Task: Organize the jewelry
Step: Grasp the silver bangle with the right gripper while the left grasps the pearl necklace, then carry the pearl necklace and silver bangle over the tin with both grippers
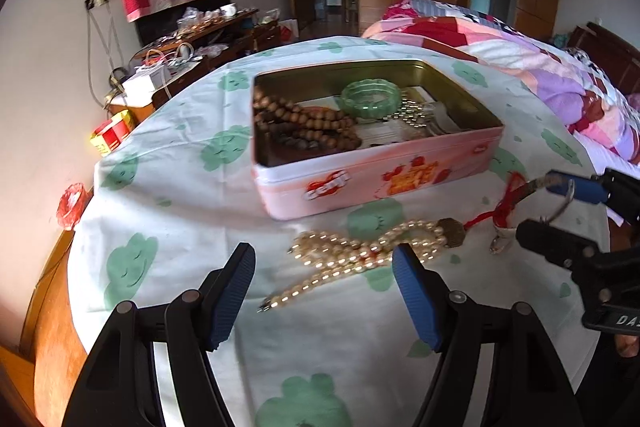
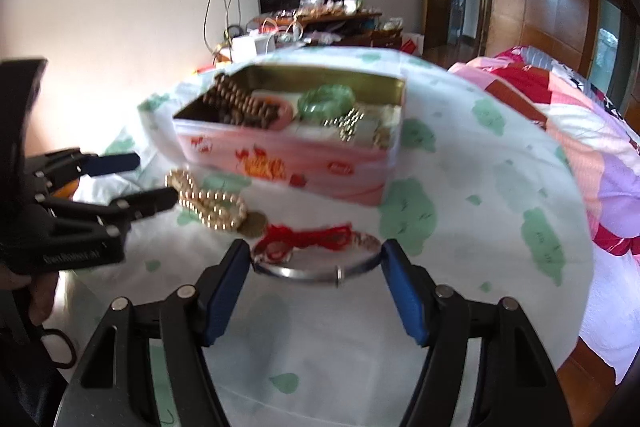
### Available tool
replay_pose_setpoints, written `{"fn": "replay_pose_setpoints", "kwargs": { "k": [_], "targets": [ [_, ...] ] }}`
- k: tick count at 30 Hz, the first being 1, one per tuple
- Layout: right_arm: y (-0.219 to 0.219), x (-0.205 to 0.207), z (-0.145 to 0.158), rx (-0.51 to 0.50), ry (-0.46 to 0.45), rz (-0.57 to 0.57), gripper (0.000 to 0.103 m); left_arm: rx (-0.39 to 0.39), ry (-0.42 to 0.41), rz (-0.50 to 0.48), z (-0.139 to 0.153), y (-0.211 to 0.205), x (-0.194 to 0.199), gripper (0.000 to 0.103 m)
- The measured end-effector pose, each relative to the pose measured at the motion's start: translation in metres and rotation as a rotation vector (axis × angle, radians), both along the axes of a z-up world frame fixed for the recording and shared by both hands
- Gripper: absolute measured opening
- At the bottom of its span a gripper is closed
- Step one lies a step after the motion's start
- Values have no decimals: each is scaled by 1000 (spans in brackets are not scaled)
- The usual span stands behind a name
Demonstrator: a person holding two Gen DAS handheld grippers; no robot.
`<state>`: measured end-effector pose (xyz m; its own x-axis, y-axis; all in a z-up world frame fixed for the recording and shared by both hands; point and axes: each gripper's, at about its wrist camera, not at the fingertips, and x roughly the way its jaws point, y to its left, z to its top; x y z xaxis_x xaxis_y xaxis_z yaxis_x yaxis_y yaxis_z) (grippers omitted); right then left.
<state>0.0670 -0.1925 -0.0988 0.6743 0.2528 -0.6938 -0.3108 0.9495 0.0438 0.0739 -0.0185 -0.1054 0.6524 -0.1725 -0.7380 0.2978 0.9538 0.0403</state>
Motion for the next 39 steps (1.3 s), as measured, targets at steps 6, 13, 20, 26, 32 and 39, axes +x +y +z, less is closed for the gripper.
{"fn": "replay_pose_setpoints", "kwargs": {
  "k": [6,13,20,26,32,39],
  "targets": [
    [-6,-2,8,14,-30,-18,70,14,33,-54,-13,-15,10,71],
    [-7,-2,8,18,-33,-17,70,13,63,-73,-16,-14,9,20],
    [-8,-2,8,18,-34,-17,70,-9,71,-90,-13,-6,-3,6],
    [-11,-3,9,25,-37,-25,70,-49,24,-72,1,5,-11,6],
    [-17,-4,14,37,-47,-36,70,-79,-9,-51,24,13,-15,5],
    [-20,-6,27,53,-77,-37,70,-112,-86,-40,63,24,-19,5]
  ]
}}
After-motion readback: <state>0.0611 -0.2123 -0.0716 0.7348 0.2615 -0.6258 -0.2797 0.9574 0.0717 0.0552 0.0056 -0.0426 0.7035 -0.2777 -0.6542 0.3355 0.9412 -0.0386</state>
